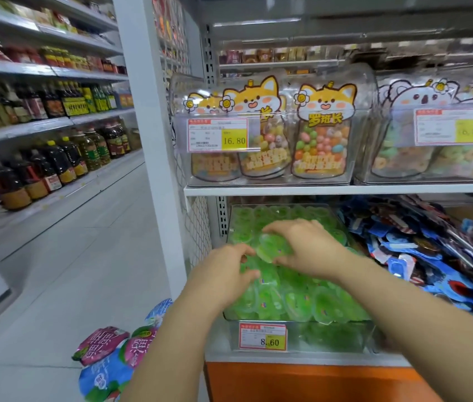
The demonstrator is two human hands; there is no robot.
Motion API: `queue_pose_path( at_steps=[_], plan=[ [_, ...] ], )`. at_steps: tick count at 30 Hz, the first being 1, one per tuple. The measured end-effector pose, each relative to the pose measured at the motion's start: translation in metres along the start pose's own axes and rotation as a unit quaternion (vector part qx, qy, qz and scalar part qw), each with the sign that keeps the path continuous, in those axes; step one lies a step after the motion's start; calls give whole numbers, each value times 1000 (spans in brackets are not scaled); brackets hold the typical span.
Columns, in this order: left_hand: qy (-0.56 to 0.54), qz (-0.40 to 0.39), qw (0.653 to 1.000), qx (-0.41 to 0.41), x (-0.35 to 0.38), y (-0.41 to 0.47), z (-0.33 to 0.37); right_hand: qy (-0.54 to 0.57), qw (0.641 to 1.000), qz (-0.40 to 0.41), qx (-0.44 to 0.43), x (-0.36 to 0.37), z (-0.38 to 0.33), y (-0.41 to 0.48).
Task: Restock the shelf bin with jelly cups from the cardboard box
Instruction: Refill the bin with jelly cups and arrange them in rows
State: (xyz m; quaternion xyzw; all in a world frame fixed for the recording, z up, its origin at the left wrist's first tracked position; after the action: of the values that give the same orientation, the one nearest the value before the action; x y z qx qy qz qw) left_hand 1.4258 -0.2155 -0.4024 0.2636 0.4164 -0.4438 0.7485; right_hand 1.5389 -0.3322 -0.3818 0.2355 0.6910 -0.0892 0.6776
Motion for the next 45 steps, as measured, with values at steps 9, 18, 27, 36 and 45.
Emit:
queue_pose_path(
  at_steps=[9,18,27,36,45],
  plan=[
    [176,-73,982,1,9,-6,4,-103,985,-121,-64,5,5,-20],
    [75,1,997,-5,4,1,-1,-135,979,-95,-119,12,8,-24],
    [-527,-38,842,-106,3,3,11,-120,978,-114,-125,13,9,-27],
    [-661,-106,720,-185,13,5,15,-80,986,-82,-121,16,14,-35],
    [-694,-122,694,-146,20,9,18,207,973,99,-23,-5,5,-29]
  ],
)
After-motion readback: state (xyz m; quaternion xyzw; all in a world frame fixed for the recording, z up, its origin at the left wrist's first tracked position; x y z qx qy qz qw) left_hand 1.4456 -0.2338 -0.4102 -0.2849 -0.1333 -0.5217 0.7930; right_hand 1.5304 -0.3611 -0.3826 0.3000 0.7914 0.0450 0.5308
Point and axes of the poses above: each hand's wrist, its own y-axis towards the middle knuckle, its own x-axis out of the palm, z = x × y, the point moved 2 cm from there along y, towards the middle knuckle, and after that the axes turned 7 degrees about -x, right-handed, at the moved point
